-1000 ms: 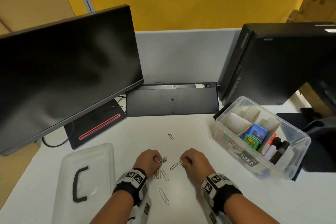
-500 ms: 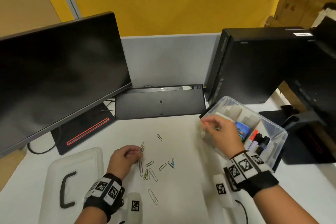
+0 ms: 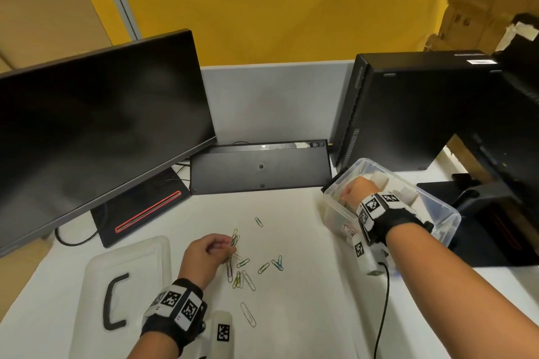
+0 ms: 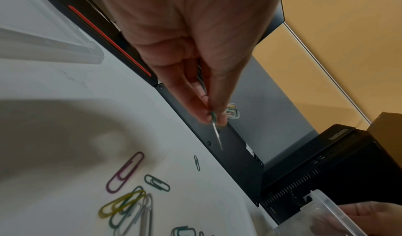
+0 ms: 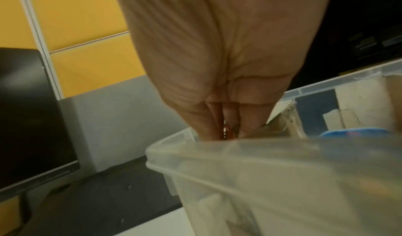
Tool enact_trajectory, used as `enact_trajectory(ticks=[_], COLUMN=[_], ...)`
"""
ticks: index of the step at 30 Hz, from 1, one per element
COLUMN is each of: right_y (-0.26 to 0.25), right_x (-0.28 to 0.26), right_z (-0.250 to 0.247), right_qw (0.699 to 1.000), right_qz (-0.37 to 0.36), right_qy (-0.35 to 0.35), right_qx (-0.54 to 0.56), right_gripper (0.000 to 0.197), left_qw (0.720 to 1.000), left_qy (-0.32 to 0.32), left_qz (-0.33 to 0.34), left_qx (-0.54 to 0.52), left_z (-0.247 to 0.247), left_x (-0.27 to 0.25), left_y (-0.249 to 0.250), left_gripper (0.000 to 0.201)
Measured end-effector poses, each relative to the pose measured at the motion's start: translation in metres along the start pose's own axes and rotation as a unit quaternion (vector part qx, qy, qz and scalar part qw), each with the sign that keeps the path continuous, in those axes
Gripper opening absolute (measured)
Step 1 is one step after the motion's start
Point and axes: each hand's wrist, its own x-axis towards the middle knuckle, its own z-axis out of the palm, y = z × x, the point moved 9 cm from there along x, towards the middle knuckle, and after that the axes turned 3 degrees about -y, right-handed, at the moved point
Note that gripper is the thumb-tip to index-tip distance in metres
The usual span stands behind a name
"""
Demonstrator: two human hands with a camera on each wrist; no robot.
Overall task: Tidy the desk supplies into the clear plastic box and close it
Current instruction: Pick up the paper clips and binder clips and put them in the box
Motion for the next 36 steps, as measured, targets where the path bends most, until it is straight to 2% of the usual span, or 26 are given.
enact_trajectory(ticks=[2, 4, 9, 11, 14, 16, 19, 22, 26, 29, 32, 34, 36], right_y=[-0.006, -0.009, 0.017, 0.038, 0.082, 0.114, 0.149, 0.157, 0.156, 0.157, 0.157, 0.158, 0.159], right_x=[-0.005, -0.012, -0.053, -0.069, -0.079, -0.077, -0.067, -0.062, -0.065, -0.066, -0.066, -0.065, -0.064], right_z=[0.001, 0.002, -0.029, -0.045, -0.065, -0.066, -0.051, -0.041, -0.041, -0.041, -0.04, -0.039, -0.039], right_qw=[0.999, 0.997, 0.987, 0.981, 0.972, 0.968, 0.973, 0.977, 0.975, 0.976, 0.976, 0.977, 0.977], right_qz=[-0.011, -0.052, -0.125, -0.138, -0.11, -0.058, 0.013, 0.018, 0.007, 0.003, 0.005, 0.004, 0.004], right_qy=[-0.021, -0.024, 0.083, 0.124, 0.208, 0.243, 0.224, 0.213, 0.221, 0.218, 0.214, 0.213, 0.212], right_qx=[-0.024, -0.054, 0.058, 0.059, 0.02, -0.036, -0.052, -0.007, 0.012, 0.028, 0.032, 0.025, 0.02], right_gripper=[0.04, 0.035, 0.033, 0.03, 0.031, 0.041, 0.066, 0.075, 0.075, 0.075, 0.075, 0.075, 0.075], left_qw=[1.0, 1.0, 1.0, 0.999, 0.998, 0.994, 0.983, 0.967, 0.934, 0.887, 0.819, 0.784, 0.76], left_qy=[0.0, 0.003, 0.002, -0.002, -0.011, -0.022, -0.039, -0.064, -0.086, -0.122, -0.189, -0.214, -0.223], left_qz=[0.0, 0.004, 0.014, 0.03, 0.068, 0.105, 0.168, 0.228, 0.273, 0.287, 0.244, 0.206, 0.197], left_qx=[-0.004, -0.019, -0.025, -0.013, 0.012, 0.033, 0.058, 0.097, 0.213, 0.341, 0.484, 0.545, 0.578], left_z=[0.0, 0.0, 0.009, 0.02, 0.048, 0.073, 0.119, 0.172, 0.23, 0.262, 0.285, 0.291, 0.294], left_x=[-0.003, -0.006, -0.009, -0.01, -0.01, -0.006, 0.003, 0.011, 0.028, 0.039, 0.047, 0.051, 0.051], left_y=[0.001, 0.002, 0.008, 0.02, 0.053, 0.081, 0.127, 0.167, 0.189, 0.186, 0.172, 0.168, 0.167], left_gripper=[0.015, 0.015, 0.018, 0.018, 0.017, 0.016, 0.019, 0.019, 0.012, 0.011, 0.023, 0.029, 0.033])
